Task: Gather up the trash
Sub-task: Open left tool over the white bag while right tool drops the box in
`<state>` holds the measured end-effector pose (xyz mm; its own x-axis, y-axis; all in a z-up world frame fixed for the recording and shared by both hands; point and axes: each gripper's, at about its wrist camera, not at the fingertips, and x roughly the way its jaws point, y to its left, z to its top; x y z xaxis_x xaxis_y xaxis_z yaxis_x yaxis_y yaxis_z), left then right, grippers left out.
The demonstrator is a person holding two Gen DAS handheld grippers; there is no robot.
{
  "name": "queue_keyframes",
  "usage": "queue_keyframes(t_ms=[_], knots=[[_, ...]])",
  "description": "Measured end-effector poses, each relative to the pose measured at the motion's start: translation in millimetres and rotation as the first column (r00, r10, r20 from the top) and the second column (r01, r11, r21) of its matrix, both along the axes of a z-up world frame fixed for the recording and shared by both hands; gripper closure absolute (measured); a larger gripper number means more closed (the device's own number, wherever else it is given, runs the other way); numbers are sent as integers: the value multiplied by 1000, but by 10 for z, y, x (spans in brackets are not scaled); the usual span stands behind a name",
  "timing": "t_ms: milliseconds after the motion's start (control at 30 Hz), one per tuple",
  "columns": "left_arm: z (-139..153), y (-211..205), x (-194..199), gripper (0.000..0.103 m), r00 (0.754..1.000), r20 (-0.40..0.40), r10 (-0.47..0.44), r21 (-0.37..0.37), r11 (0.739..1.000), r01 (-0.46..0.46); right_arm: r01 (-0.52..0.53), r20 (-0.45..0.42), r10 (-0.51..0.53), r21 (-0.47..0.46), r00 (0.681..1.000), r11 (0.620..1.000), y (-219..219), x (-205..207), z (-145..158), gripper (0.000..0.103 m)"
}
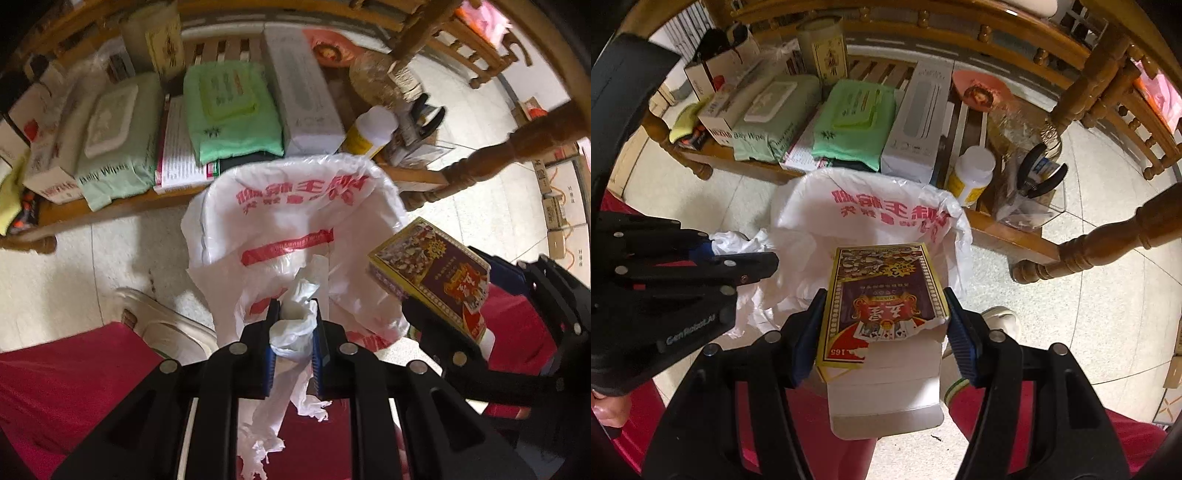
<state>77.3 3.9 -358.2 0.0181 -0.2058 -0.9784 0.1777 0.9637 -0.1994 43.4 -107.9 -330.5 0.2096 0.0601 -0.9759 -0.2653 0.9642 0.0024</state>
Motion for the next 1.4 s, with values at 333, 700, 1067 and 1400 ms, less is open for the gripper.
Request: queue_keyframes(t_ms=[333, 700, 1067, 1400], knots=[[-286, -55, 180, 87, 999, -53, 13, -1, 1000, -13, 11, -49, -12, -34, 999, 999, 17, 170, -309, 43], [-456, -16, 247, 69, 995, -99, 30, -5, 1000, -31, 23, -76, -25, -26, 997, 999, 52, 262, -447, 43], [-497, 88, 287, 50, 992, -111, 64, 35, 998, -61, 72, -95, -72, -3, 993, 997, -36, 313, -527, 32], [-347, 127, 253, 39, 997, -47, 66, 102, 993, -61, 73, -86, -72, 18, 994, 997, -9, 302, -468, 31]])
